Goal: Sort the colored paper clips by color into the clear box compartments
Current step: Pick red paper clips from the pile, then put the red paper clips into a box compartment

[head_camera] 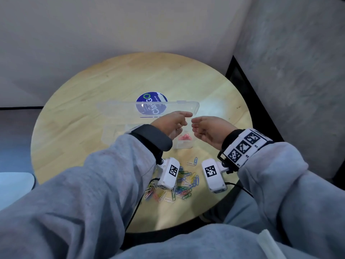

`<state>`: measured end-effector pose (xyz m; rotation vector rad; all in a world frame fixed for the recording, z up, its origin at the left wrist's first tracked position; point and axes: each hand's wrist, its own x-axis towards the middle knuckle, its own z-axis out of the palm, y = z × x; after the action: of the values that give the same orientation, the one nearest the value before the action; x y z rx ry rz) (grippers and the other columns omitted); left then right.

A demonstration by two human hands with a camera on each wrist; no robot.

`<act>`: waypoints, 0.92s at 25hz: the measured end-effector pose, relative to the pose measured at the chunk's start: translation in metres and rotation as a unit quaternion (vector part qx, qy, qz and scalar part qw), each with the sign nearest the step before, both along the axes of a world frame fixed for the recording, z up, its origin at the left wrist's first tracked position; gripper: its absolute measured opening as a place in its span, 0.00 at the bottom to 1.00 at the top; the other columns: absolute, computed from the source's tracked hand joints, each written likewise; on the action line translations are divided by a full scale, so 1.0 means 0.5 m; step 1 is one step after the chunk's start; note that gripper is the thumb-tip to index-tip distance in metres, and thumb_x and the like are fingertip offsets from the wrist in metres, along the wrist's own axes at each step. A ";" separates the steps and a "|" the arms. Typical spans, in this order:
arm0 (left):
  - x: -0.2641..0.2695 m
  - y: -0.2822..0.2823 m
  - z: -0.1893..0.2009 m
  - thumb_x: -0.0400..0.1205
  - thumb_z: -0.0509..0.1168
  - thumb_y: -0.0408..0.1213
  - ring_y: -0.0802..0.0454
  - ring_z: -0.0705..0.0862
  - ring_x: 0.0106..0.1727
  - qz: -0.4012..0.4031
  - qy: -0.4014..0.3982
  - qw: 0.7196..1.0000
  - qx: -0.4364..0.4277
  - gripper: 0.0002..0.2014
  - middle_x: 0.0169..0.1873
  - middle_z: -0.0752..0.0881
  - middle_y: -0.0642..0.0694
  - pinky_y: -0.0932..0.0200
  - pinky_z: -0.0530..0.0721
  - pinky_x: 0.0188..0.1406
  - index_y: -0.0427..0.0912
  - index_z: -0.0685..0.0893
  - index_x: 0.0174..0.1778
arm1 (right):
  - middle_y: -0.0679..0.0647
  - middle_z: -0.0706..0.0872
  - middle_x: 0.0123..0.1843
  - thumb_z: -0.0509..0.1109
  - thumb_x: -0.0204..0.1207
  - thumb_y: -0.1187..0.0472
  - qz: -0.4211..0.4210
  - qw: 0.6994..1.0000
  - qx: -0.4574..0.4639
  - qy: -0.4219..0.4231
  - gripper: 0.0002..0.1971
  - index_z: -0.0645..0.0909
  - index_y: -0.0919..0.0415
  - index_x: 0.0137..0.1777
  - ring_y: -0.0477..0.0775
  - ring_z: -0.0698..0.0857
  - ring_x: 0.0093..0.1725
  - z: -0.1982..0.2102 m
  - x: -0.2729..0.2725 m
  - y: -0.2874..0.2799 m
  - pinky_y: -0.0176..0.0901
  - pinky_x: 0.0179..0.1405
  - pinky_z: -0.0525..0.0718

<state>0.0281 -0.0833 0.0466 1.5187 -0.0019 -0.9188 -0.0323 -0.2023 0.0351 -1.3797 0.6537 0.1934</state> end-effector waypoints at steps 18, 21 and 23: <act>-0.085 0.080 -0.037 0.77 0.66 0.34 0.50 0.78 0.45 -0.399 -0.383 0.720 0.420 0.12 0.44 0.80 0.50 0.61 0.72 0.40 0.45 0.84 0.56 | 0.51 0.80 0.55 0.64 0.73 0.69 0.363 0.770 -0.506 0.140 0.21 0.78 0.52 0.64 0.54 0.81 0.55 -0.063 -0.099 0.047 0.38 0.43 0.74; -0.089 0.080 -0.061 0.78 0.66 0.34 0.48 0.81 0.52 -0.416 -0.377 0.705 0.434 0.15 0.56 0.85 0.46 0.61 0.72 0.44 0.45 0.83 0.60 | 0.56 0.80 0.63 0.63 0.74 0.71 0.365 0.753 -0.527 0.152 0.18 0.78 0.57 0.62 0.58 0.81 0.61 -0.068 -0.096 0.043 0.40 0.44 0.74; -0.089 0.083 -0.074 0.78 0.66 0.34 0.46 0.83 0.57 -0.417 -0.379 0.699 0.441 0.14 0.58 0.85 0.45 0.61 0.72 0.43 0.45 0.83 0.60 | 0.57 0.83 0.61 0.64 0.75 0.69 0.373 0.741 -0.535 0.159 0.11 0.78 0.59 0.55 0.59 0.82 0.58 -0.071 -0.096 0.039 0.41 0.46 0.75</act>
<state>-0.0164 -0.0419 0.0098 2.8424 -1.0805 -0.9291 -0.0802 -0.1828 -0.0002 -2.7580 0.4313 0.8002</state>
